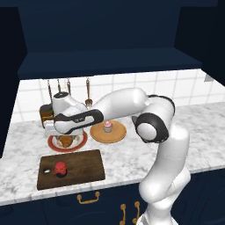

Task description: From the different types of pastries on the counter, select a croissant and place it on the cutting board. Then retrieve a jar of jam from the cabinet and place it alongside the croissant on the cutting board.

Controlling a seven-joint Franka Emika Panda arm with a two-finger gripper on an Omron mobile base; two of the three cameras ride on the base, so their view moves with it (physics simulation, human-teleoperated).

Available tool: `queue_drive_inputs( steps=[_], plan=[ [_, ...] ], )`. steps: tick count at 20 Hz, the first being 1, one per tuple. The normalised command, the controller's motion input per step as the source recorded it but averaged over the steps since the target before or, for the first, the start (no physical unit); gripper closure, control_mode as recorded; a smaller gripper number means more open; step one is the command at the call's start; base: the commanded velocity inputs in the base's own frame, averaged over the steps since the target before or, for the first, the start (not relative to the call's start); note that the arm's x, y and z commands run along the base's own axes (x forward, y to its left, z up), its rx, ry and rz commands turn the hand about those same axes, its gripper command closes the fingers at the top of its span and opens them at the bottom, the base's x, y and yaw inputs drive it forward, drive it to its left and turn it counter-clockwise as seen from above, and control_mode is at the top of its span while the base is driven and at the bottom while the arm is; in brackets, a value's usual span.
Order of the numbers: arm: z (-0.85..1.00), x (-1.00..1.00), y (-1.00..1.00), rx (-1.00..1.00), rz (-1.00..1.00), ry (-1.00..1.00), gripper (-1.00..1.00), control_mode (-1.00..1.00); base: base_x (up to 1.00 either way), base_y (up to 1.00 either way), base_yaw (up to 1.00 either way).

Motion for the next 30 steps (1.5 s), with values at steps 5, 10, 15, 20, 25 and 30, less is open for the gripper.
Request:
queue_drive_inputs(
  steps=[5, 10, 15, 20, 25, 30],
  plan=[
    [0.06, -0.07, -0.70, 0.13, 0.00, -0.02, 1.00, -1.00, 0.00, 0.00, 0.00],
    [-0.17, -0.44, -0.10, 0.09, 0.00, -0.01, 1.00, -1.00, 0.00, 0.00, 0.00],
    [-0.42, -0.99, -0.11, 0.03, -0.01, -0.01, 1.00, -1.00, 0.00, 0.00, 0.00],
    [-0.11, -0.15, -0.10, 0.02, 0.00, 0.00, 1.00, -1.00, 0.00, 0.00, 0.00],
    [-0.17, 0.05, -0.13, 0.00, 0.00, 0.00, 1.00, -1.00, 0.00, 0.00, 0.00],
    [-0.36, -0.02, 0.00, 0.00, 0.00, 0.04, 1.00, -1.00, 0.00, 0.00, 0.00]
  ],
)
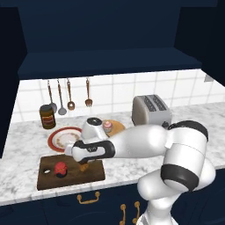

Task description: From the different types of pastries on the counter, select a croissant and place it on the cutting board. Then retrieve a jar of jam from the cabinet and place it alongside the croissant on the cutting board.

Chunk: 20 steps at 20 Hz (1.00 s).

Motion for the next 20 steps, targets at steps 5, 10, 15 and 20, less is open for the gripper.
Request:
queue_drive_inputs(
  steps=[5, 10, 15, 20],
  plan=[
    [-0.69, 0.00, 0.00, -0.02, 0.00, 0.14, 1.00, -1.00, 0.00, 0.00, 0.00],
    [-0.62, -0.04, 0.00, 0.00, 0.00, 0.11, 1.00, -1.00, 0.00, 0.00, 0.00],
    [-0.53, -0.03, 0.00, -0.01, 0.00, 0.09, -1.00, -1.00, 0.00, 0.00, 0.00],
    [-0.20, -0.08, -0.01, 0.00, 0.00, 0.00, -1.00, -1.00, 0.00, 0.00, 0.00]
  ],
)
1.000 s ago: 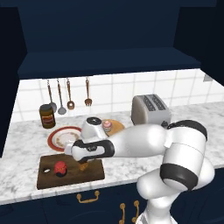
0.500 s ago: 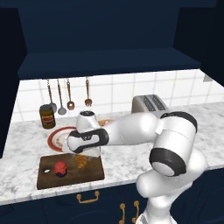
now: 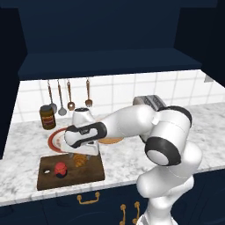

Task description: From the different types of pastries on the counter, select a croissant and place it on the cutting board. Then retrieve a jar of jam from the cabinet and place it alongside the croissant on the cutting board.

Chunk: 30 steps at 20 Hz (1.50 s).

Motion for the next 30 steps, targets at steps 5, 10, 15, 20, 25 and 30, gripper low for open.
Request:
queue_drive_inputs(
  steps=[5, 10, 15, 20, 25, 30],
  plan=[
    [-0.06, -0.21, -0.01, 0.00, 0.00, 0.00, -1.00, -1.00, 0.00, 0.00, 0.00],
    [0.10, -0.26, -0.18, 0.02, 0.00, 0.00, -1.00, -1.00, 0.00, 0.00, 0.00],
    [0.37, -0.25, -0.34, 0.09, 0.00, 0.00, -1.00, -1.00, 0.00, 0.00, 0.00],
    [0.27, -0.81, -0.17, 0.05, 0.00, -0.04, -1.00, -1.00, 0.00, 0.00, 0.00],
    [-0.02, -1.00, 0.00, -0.05, 0.01, -0.14, -1.00, -1.00, 0.00, 0.00, 0.00],
    [-0.10, -1.00, 0.00, -0.13, 0.04, -0.16, -1.00, -1.00, 0.00, 0.00, 0.00]
  ],
)
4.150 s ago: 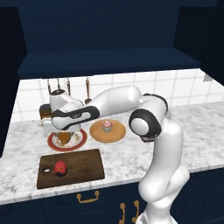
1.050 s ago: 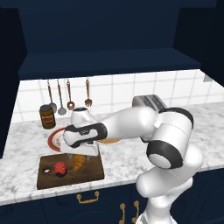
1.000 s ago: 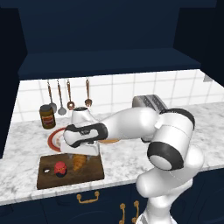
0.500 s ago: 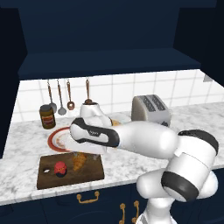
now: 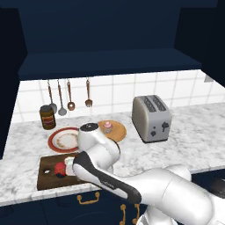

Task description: From the different types of pastries on the counter, select a croissant and place it on the cutting board. Then retrieve a jar of jam from the cabinet and place it alongside the croissant on the cutting board.

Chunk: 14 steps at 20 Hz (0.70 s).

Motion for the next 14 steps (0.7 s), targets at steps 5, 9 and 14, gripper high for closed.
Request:
queue_drive_inputs(
  steps=[5, 9, 14],
  plan=[
    [-0.34, -1.00, 0.00, -0.10, 0.03, -0.02, -1.00, -1.00, 0.00, 0.00, 0.00],
    [-0.39, -0.81, 0.00, -0.07, 0.01, 0.01, -1.00, -1.00, 0.00, 0.00, 0.00],
    [-0.34, -0.66, 0.00, -0.04, 0.00, 0.01, -1.00, -1.00, 0.00, 0.00, 0.00]
  ],
)
